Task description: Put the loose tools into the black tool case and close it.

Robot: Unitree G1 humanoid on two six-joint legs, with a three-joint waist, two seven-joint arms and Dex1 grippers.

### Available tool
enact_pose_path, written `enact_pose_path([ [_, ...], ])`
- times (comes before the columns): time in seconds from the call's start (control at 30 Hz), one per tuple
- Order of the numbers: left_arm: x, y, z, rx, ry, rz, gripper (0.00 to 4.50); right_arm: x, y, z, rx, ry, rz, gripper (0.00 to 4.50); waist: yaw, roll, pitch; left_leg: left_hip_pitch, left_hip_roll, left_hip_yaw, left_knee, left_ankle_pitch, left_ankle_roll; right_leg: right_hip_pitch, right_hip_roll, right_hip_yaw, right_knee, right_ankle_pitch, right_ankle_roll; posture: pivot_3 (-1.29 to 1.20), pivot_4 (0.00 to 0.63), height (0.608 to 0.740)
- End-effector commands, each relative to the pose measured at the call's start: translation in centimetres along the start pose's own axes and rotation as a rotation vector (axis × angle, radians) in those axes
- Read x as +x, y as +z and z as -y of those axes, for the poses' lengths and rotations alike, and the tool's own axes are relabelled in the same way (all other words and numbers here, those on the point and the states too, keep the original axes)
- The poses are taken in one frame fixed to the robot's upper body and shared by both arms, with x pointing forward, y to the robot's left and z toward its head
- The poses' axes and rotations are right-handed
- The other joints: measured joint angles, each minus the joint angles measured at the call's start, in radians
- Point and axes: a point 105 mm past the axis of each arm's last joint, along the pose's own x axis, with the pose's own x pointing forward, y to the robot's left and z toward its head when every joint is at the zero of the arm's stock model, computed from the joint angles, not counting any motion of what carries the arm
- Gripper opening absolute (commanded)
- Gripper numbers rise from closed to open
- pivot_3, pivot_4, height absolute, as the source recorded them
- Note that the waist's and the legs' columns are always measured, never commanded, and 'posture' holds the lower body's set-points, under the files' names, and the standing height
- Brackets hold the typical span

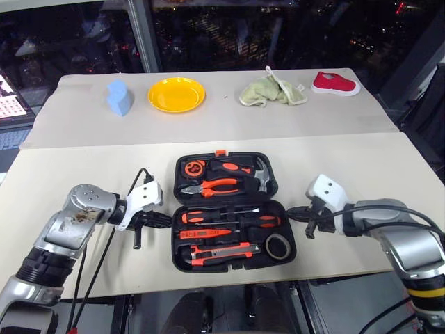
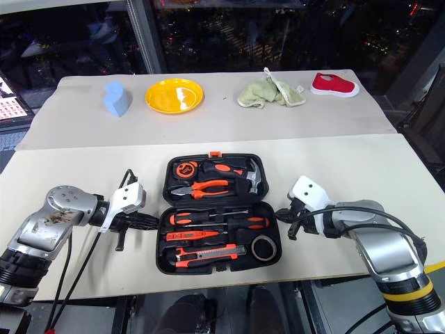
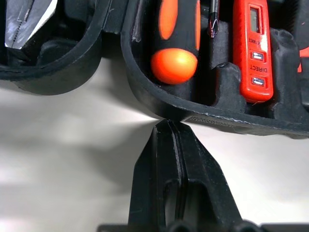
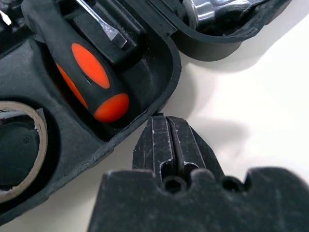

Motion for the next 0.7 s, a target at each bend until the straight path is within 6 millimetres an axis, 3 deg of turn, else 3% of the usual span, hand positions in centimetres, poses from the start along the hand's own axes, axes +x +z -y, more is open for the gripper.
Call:
enact_pose_path([
  [0.03,-0.3,-0.5,-1.6,-0.106,0.072,0.007,0.53,-0.9,1.9,-0.5,-0.016,0.004,0.071,0.58,0.001,0.0,0.0,0.002,0.0,0.0,0.0,-0.001,0.002,0.001,0.0,0.0,0.0,0.0,0.0,0.0,0.15,0.74],
  [0.17,-2.8,-0.5,-4.3,-0.299,0.191,0.075,1.69,-2.2,2.7,1.1,0.039,-0.038,0.095,1.67,0.002,-0.001,0.0,0.005,0.0,0.0,0.002,0.0,0.002,0.003,0.0,0.001,0.003,0.0,0.0,0.0,0.15,0.74],
  [0.2,-3.4,-0.1,-4.9,-0.367,0.206,0.116,2.13,-2.5,3.1,1.7,0.073,-0.046,0.114,2.14,0.0,-0.001,0.0,0.005,0.001,0.0,0.002,0.001,0.002,0.004,0.001,0.001,0.003,0.0,0.0,0.0,0.15,0.74],
  [0.23,-3.8,0.3,-5.3,-0.425,0.215,0.147,2.58,-2.7,3.5,2.1,0.101,-0.051,0.13,2.57,-0.003,-0.001,0.001,0.005,0.001,0.0,0.002,0.003,0.001,0.004,0.001,0.001,0.003,0.0,0.0,0.0,0.15,0.74],
  [0.33,-4.1,1.2,-6.4,-0.585,0.227,0.2,3.39,-2.6,4.5,3.5,0.195,-0.052,0.168,3.38,-0.007,-0.002,0.001,0.005,0.002,0.0,0.002,0.004,0.0,0.003,0.004,0.001,0.004,0.0,0.0,0.0,0.15,0.74],
  [0.5,-3.1,3.1,-7.8,-0.726,0.22,0.264,3.39,-0.8,5.0,5.8,0.37,-0.052,0.18,3.38,-0.007,-0.003,0.0,0.004,0.001,0.001,0.002,0.006,-0.003,0.002,0.003,0.002,0.004,0.003,-0.004,0.0,0.15,0.74],
  [0.63,-2.5,3.3,-8.2,-0.726,0.227,0.243,3.39,0.3,5.5,6.5,0.428,-0.042,0.187,3.38,-0.009,-0.003,0.0,0.0,0.001,0.0,0.0,0.006,-0.004,-0.001,0.003,0.001,0.005,0.003,-0.003,0.0,0.15,0.74],
  [0.7,-2.2,3.0,-8.2,-0.719,0.234,0.221,2.87,0.7,5.8,6.8,0.442,-0.039,0.189,3.44,-0.011,-0.002,0.0,-0.006,0.001,0.0,0.0,0.007,-0.004,-0.007,0.0,0.001,0.006,0.003,-0.003,0.0,0.15,0.74],
])
